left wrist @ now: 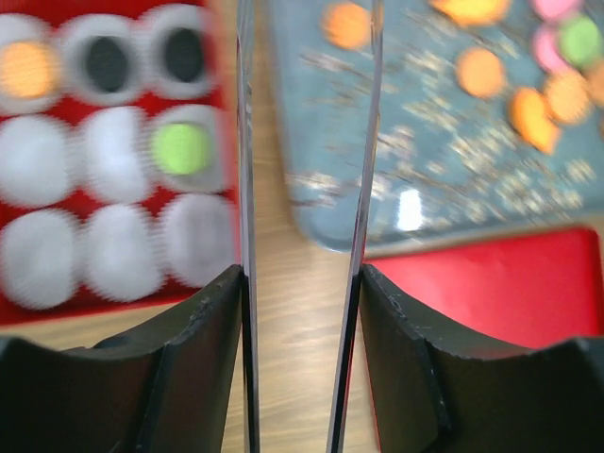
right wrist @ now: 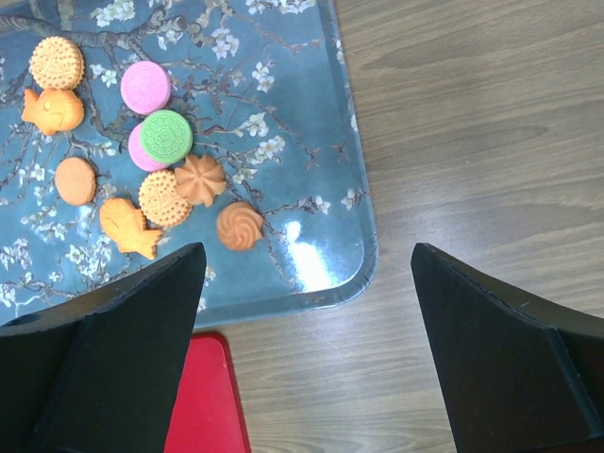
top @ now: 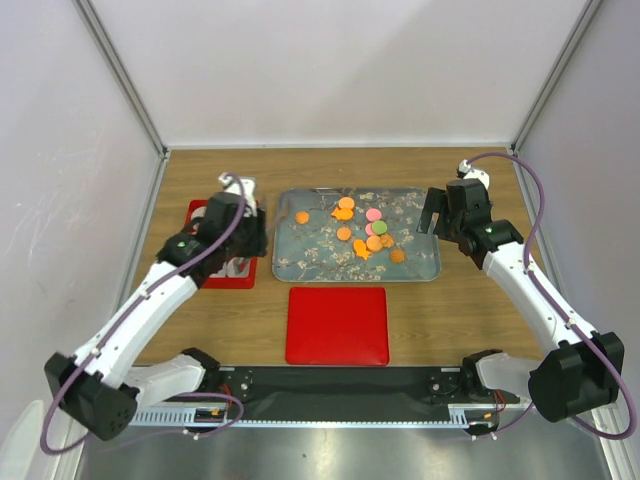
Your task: Pack the cookies
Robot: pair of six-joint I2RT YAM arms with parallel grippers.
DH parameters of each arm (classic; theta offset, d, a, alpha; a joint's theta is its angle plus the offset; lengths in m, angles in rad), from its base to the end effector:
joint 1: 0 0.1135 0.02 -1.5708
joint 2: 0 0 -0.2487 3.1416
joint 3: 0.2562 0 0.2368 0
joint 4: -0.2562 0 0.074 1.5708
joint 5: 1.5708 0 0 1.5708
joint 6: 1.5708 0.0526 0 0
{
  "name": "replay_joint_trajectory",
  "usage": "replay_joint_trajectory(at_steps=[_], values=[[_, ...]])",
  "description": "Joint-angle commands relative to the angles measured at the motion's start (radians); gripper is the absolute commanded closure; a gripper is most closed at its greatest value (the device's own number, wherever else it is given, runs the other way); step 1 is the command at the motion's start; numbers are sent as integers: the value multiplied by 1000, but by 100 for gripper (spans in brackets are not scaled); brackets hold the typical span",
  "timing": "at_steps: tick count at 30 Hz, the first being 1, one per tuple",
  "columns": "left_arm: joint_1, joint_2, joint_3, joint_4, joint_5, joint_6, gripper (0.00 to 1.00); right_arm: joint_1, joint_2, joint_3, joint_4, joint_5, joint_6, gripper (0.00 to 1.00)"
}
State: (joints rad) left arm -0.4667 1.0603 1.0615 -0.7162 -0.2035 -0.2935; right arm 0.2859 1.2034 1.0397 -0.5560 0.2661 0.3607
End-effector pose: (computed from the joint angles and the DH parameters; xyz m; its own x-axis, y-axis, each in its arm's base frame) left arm 0.2033 -0.0905 0.3085 -0.6485 0.0095 -0.7611 0.1220 0.9883 -0.0916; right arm 0.2536 0.0601 0.2852 -0.6208 0.1724 -0.7648 0.1461 0.9839 0.1032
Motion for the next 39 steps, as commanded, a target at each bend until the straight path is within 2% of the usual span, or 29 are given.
replay_joint_trajectory(at_steps=[1,5,13,34,39], values=[[-107,68,38,67,-2,-44,44,-1,2,17,11,25,-19,3],[-210,176,40,138,-5,-71,44,-2,2,17,5,33,-17,3],[-283,349,35,247,27,-73,44,-1,13,19,5,45,-17,3],[-319,518,92,300,24,-65,46,-2,19,20,5,48,-17,3],[-317,533,98,302,24,-68,51,-2,21,19,5,45,-19,3]])
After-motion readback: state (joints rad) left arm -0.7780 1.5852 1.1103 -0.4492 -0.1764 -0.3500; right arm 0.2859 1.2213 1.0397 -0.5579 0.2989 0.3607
